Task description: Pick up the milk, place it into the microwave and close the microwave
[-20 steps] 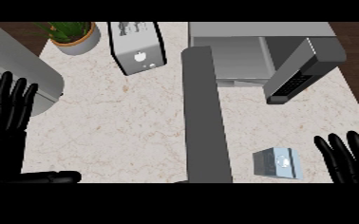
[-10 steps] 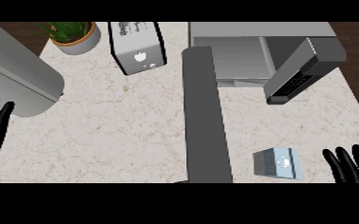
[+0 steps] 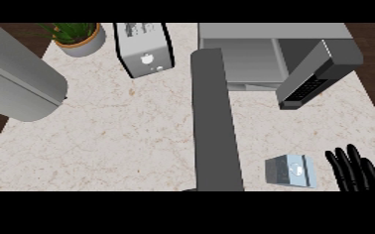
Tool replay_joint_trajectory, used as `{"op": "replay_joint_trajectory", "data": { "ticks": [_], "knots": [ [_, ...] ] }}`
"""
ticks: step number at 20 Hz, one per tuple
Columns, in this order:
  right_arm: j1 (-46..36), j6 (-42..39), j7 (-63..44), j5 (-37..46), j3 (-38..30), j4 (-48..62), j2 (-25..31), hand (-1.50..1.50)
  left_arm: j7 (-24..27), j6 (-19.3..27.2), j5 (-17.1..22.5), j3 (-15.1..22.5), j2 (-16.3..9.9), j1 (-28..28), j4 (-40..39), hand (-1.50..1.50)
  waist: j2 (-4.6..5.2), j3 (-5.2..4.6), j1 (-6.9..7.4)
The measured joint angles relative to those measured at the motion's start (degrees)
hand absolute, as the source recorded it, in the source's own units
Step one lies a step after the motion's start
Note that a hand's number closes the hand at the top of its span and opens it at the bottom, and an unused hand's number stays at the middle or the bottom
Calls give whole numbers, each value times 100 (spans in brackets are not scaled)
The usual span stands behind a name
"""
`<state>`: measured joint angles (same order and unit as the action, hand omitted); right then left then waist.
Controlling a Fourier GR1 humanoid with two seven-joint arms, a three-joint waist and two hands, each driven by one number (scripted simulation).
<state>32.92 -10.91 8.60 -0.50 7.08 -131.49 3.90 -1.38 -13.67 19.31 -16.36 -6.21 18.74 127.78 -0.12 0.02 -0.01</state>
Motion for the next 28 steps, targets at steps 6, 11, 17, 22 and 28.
{"op": "replay_joint_trajectory", "data": {
  "ticks": [6, 11, 17, 22, 28],
  "knots": [
    [-241, 47, 477, 64, -299, 967, -97, -150, 31, -247, 227, -288, -6, 153, 50, -150, 3, -1, 15],
    [-307, 49, 822, 8, -692, 1587, -63, -150, 44, -508, 498, -571, -64, 228, -39, -150, 4, 0, 11],
    [-681, -43, 1477, -10, -1210, 2767, 85, -150, -64, -646, 582, -689, 63, 396, 187, -150, 5, 1, 21],
    [-958, -204, 2060, 14, -1476, 3699, 185, -150, -92, -770, 555, -793, 146, 345, 163, -150, 7, 0, 16],
    [-1306, -273, 2775, 239, -1538, 4750, 189, -150, -132, -894, 548, -843, 316, 473, 317, -150, 7, 0, 26]
  ]
}}
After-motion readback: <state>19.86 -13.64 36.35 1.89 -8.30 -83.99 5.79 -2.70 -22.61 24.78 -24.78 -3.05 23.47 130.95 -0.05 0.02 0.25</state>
